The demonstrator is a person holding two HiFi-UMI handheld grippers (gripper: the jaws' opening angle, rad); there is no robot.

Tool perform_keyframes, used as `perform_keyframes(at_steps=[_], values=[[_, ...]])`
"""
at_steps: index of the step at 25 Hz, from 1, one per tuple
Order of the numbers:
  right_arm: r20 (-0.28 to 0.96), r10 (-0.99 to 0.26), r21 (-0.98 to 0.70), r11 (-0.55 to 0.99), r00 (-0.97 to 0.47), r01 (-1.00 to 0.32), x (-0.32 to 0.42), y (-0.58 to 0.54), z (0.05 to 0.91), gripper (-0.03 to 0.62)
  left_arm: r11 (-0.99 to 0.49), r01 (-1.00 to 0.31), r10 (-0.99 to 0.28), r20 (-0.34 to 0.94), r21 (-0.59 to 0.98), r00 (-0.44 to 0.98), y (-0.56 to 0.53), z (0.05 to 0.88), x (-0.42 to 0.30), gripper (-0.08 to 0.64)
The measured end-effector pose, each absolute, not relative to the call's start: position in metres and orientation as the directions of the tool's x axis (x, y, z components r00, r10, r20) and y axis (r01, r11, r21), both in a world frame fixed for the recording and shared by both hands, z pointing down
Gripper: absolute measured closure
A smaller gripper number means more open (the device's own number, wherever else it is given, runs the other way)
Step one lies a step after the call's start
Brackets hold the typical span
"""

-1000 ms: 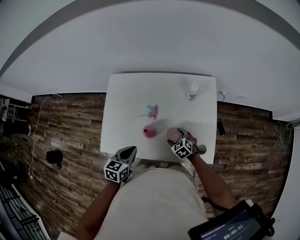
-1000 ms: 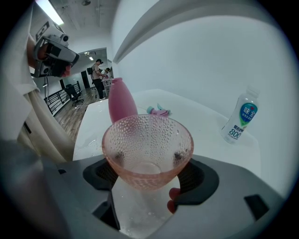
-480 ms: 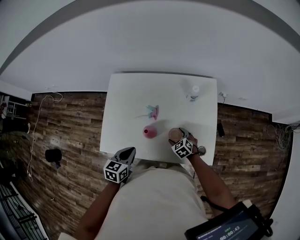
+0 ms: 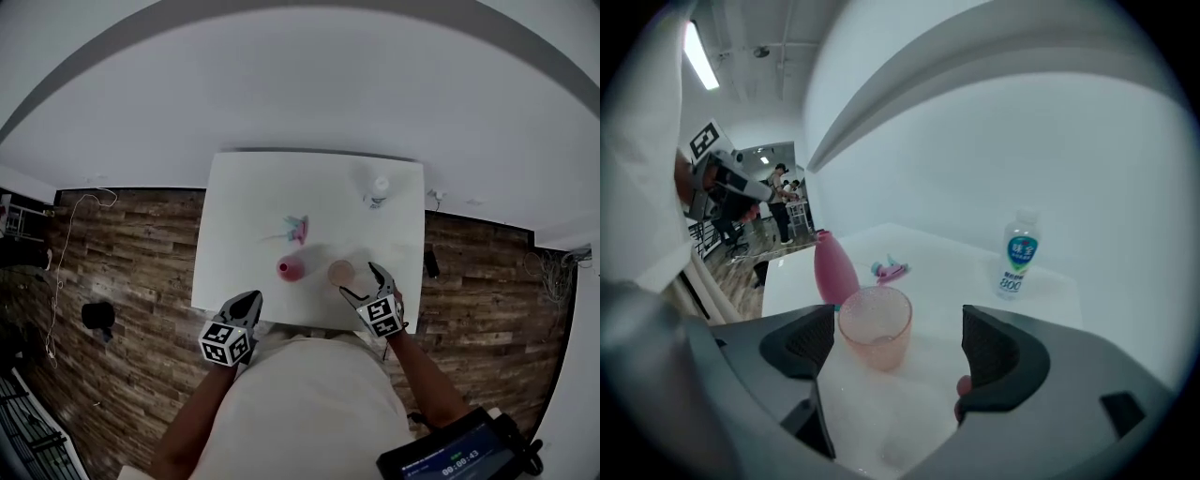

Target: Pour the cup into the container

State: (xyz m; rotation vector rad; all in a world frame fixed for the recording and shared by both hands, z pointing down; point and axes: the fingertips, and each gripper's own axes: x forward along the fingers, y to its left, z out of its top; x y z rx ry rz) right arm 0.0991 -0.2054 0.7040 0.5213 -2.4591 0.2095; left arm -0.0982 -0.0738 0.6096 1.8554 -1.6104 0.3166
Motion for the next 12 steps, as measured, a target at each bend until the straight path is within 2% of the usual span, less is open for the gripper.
perform_keyframes(at_steps=[3, 8, 12], values=[[0.531, -0.402, -0.014, 0.876, -0.746, -0.482, 0.115, -0.219, 0.662, 0.172, -0.042, -0.935, -0.8, 0.549, 0.351, 0.242, -0.078, 0.608, -0.091, 0.549], [0.433, -0.514, -0.014, 0.818, -0.74, -0.576, 0.138, -0.238, 0.608, 0.257, -0.069, -0.911, -0.82, 0.497, 0.405, 0.284, -0.091, 0.6, -0.071, 0.549], [0.366, -0.553, 0.005, 0.805, -0.749, -0.593, 0.145, -0.246, 0.571, 0.318, -0.085, -0.907, -0.841, 0.458, 0.413, 0.287, -0.099, 0.585, -0.059, 0.549]])
